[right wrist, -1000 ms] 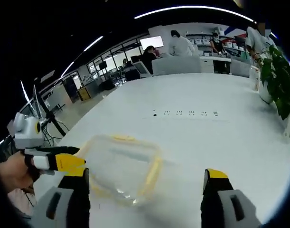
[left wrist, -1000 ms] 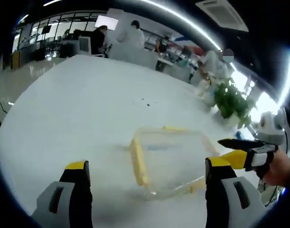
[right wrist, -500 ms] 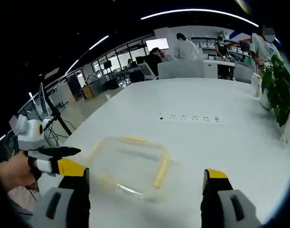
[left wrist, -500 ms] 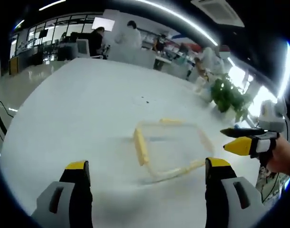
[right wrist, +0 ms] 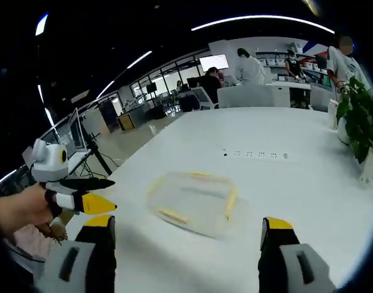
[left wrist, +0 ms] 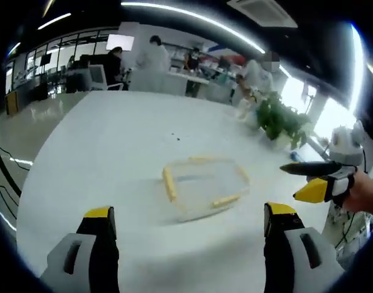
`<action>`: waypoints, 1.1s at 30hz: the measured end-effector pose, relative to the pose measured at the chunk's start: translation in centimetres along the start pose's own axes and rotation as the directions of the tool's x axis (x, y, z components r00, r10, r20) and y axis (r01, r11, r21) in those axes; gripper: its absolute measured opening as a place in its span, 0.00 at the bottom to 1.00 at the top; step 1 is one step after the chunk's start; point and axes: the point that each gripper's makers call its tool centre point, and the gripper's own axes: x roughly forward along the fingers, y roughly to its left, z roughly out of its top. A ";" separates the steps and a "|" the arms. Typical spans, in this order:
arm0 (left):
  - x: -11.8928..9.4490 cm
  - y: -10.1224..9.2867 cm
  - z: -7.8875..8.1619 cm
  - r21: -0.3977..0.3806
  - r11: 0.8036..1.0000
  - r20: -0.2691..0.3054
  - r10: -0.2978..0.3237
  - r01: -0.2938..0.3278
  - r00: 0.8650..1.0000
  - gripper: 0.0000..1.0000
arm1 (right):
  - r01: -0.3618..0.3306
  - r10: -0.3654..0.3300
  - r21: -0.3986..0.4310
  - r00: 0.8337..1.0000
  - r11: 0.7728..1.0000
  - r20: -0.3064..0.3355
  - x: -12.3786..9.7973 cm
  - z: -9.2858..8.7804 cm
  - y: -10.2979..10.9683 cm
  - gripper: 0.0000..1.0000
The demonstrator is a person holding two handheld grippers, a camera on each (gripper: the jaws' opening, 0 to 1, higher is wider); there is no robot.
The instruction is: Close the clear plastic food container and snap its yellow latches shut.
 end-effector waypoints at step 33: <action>-18.2 0.2 -5.1 0.163 0.986 -0.009 -0.035 0.036 0.999 0.99 | 0.100 -0.097 -0.053 0.994 0.994 0.059 -19.2 -8.7 0.0 1.00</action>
